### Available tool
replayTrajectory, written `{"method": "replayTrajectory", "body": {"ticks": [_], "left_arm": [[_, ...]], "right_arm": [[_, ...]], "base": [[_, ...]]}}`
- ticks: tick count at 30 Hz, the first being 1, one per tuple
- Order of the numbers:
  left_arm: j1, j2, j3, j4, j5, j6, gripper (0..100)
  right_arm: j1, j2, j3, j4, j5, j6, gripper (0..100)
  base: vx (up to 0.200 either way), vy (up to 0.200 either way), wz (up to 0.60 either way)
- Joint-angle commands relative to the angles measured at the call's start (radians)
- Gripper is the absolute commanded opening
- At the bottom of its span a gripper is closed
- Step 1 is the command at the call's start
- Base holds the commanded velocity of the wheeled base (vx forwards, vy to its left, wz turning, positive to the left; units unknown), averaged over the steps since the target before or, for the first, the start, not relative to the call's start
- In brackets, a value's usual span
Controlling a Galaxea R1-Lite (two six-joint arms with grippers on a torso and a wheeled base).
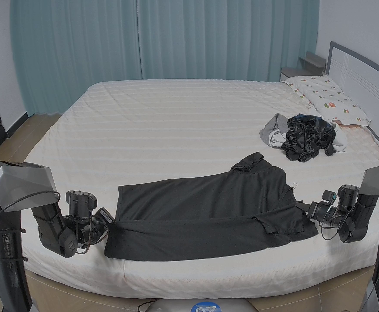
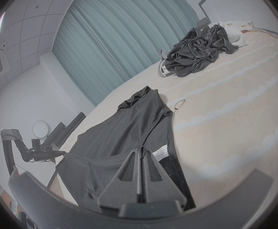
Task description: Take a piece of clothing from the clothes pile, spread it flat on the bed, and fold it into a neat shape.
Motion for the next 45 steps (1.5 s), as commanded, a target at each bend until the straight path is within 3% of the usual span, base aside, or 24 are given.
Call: {"method": "replayTrajectory", "body": {"ticks": [1, 4, 5, 6, 7, 14, 20, 22, 26, 35, 45], "left_arm": [[-0.001, 0.011, -0.007, 0.000, -0.003, -0.001, 0], [-0.006, 0.016, -0.009, 0.000, -0.008, -0.002, 0], [-0.007, 0.017, -0.009, 0.000, -0.009, -0.004, 0], [-0.009, 0.017, -0.007, 0.000, -0.009, -0.007, 0], [-0.010, 0.019, -0.009, 0.000, -0.011, -0.013, 100], [-0.009, 0.007, 0.002, 0.000, -0.011, -0.029, 100], [0.005, -0.036, 0.044, -0.003, -0.026, -0.039, 100], [0.005, -0.050, 0.044, -0.003, -0.037, -0.073, 100], [-0.003, -0.075, 0.048, -0.003, -0.042, -0.113, 100], [-0.027, -0.081, 0.053, 0.000, -0.043, -0.119, 100], [-0.029, -0.087, 0.054, -0.003, -0.042, -0.128, 100]], "right_arm": [[0.002, 0.018, -0.007, -0.002, -0.001, 0.000, 0], [0.004, 0.029, -0.007, -0.013, -0.001, 0.000, 0], [0.005, 0.032, -0.007, -0.018, -0.001, -0.001, 100], [0.005, 0.034, -0.007, -0.021, -0.001, -0.001, 100], [0.010, 0.037, -0.005, -0.024, -0.002, 0.000, 100], [0.007, 0.029, 0.008, -0.047, -0.006, 0.015, 100], [-0.021, -0.034, 0.031, -0.139, -0.041, 0.218, 100], [-0.030, -0.037, 0.037, -0.143, -0.042, 0.239, 100], [-0.033, -0.034, 0.041, -0.143, -0.042, 0.244, 100], [-0.031, -0.032, 0.050, -0.143, -0.042, 0.244, 100], [-0.027, -0.034, 0.062, -0.145, -0.042, 0.244, 100]], "base": [[0.000, 0.000, 0.00], [0.000, 0.000, 0.00], [0.000, 0.000, 0.00], [0.000, 0.000, 0.00], [0.000, 0.000, 0.00], [0.000, 0.000, 0.00], [0.000, 0.000, 0.00], [0.000, 0.000, 0.00], [0.000, 0.000, 0.00], [0.000, -0.133, 0.00], [0.000, 0.000, 0.00]]}}
